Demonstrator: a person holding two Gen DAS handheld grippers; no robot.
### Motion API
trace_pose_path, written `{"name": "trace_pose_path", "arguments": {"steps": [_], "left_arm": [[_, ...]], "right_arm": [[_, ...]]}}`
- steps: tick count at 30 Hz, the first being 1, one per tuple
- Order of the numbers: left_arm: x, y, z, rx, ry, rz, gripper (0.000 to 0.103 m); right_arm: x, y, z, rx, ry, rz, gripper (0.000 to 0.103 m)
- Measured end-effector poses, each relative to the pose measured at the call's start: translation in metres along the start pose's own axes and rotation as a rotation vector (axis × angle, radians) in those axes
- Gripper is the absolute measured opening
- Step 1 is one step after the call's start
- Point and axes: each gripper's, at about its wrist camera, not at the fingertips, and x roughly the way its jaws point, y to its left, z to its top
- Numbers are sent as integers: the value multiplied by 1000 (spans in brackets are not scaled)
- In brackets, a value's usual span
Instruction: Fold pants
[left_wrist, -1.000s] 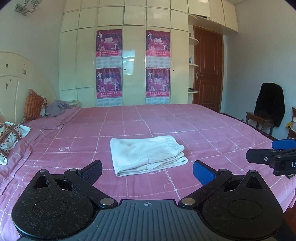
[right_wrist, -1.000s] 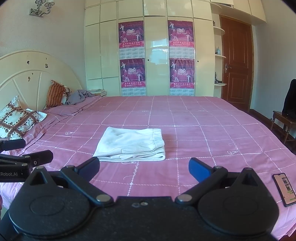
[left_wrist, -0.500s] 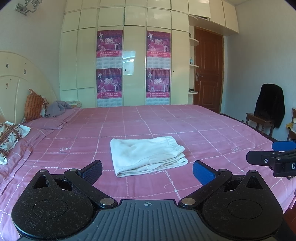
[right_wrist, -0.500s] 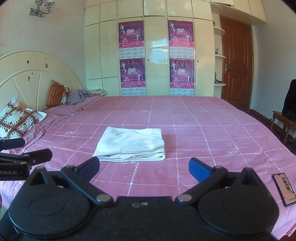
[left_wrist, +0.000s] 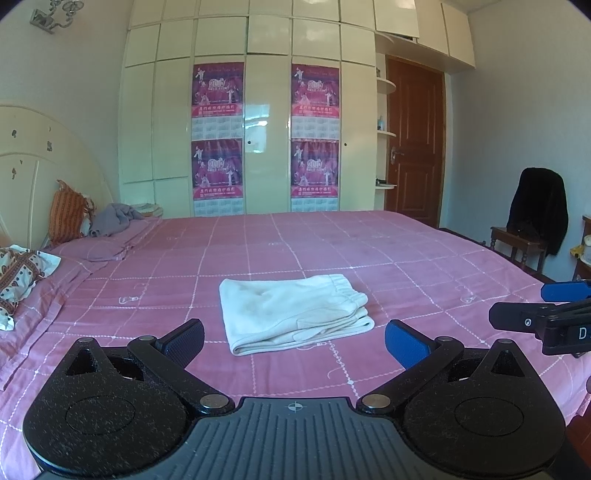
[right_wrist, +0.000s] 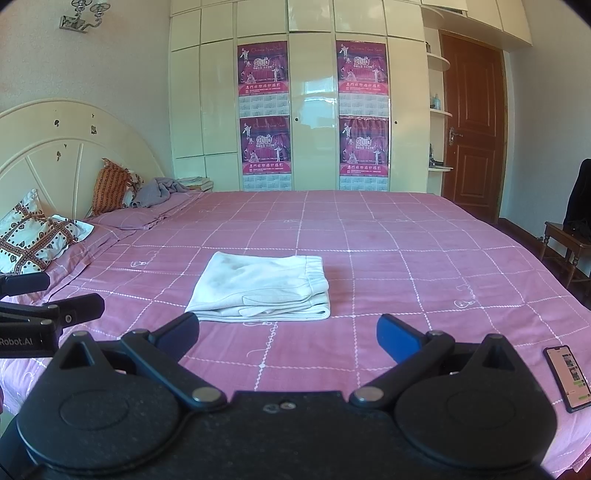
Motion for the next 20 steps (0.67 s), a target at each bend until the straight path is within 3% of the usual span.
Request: {"name": "trace_pose_path", "arguments": {"steps": [20], "left_arm": [[-3, -5, 2, 34, -8, -37, 103]], "right_arm": [[7, -3, -6, -18, 16, -44, 103]]}}
